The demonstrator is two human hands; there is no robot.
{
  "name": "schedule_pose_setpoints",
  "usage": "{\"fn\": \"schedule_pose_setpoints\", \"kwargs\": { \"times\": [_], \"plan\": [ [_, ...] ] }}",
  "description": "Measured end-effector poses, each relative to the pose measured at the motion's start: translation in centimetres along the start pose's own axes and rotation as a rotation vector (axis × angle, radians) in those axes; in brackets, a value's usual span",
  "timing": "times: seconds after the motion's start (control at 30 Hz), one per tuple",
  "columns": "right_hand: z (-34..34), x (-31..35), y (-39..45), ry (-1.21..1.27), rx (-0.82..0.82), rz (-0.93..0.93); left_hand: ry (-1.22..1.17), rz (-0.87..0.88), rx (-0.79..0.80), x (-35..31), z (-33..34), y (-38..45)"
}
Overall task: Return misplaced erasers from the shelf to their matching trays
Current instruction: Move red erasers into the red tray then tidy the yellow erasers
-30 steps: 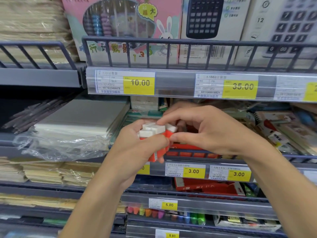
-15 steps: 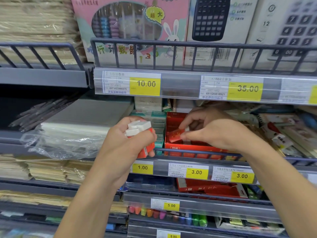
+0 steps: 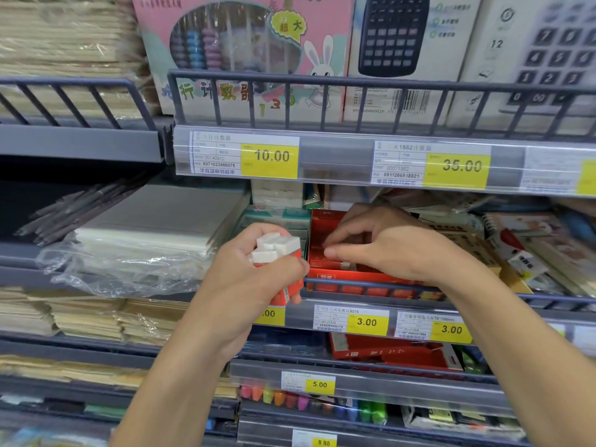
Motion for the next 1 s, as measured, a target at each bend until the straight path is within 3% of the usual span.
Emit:
{"fn": "schedule_pose_setpoints", "kwargs": {
  "times": [0.1,0.2,0.47,0.63,0.7,0.8,0.9,1.0],
  "plan": [
    [0.1,1.8,-1.7,0.405,0.056,-0.097,0.019,-0.005,0.025,0.0,0.5,-0.1],
    [0.6,3.2,-2.6,0.483,0.113,-0.185,0.033,-0.005,0.047,-0.1,1.1,-0.2],
    [0.4,2.2,-3.0,0.659,0.102,-0.148,0.002,0.0,0.038,-0.1,1.4,-0.4],
    [0.0,1.2,-2.9,1.104,0.121,-0.084,-0.076,-0.006,0.015,-0.1,1.0,-0.2],
    [-0.8,0.4,-2.6,1.194,0.011,0.013,-0.099,-0.018,-0.011,-0.1,0.9,-0.1],
    [-2.1,-1.7,-2.3,0.966,-0.114,0.224,-0.114,-0.023,-0.028,-0.1,0.7,0.0],
    [-3.1,-3.1,-2.3,0.561,-0.021,0.271,-0.106,-0.003,-0.042,-0.3,0.6,0.0],
    [-3.4,-3.3,-2.1,0.357,0.066,0.291,-0.099,0.012,-0.042,-0.3,0.7,0.1]
  ]
}}
Point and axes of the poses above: each hand's wrist, its own y-axis towards the middle knuckle, its own z-axis out of the palm, x = y × z, the point moved 3 cm from there along y, towards the middle knuckle, and after that the axes turned 6 degrees about z, right-handed, at the moved point
